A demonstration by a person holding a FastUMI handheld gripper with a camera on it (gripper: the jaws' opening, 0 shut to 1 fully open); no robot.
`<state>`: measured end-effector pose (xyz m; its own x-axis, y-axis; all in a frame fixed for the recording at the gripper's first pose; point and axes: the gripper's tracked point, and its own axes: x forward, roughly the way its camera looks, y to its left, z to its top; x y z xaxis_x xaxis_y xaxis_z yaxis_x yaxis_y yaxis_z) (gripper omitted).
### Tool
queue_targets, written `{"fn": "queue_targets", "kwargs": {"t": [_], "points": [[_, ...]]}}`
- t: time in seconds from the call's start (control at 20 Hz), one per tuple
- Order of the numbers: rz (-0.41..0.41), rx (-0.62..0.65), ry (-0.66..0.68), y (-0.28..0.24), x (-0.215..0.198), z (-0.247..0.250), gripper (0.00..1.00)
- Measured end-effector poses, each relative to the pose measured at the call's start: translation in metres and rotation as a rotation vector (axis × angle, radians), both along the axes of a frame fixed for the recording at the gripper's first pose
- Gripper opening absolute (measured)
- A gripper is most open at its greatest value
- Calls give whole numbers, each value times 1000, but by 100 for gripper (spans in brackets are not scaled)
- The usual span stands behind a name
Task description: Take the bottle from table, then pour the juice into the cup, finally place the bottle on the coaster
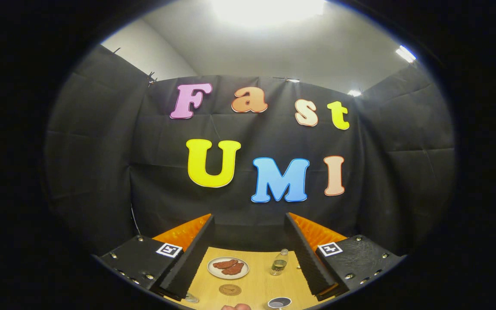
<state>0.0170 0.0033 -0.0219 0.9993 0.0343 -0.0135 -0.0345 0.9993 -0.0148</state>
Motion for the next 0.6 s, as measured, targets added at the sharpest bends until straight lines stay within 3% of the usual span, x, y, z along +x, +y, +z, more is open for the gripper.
{"fn": "queue_targets", "kwargs": {"t": [0.3,0.6], "points": [[-71,-22,-40,12,1,8,99],[-76,-56,-52,63,-26,-71,99]]}}
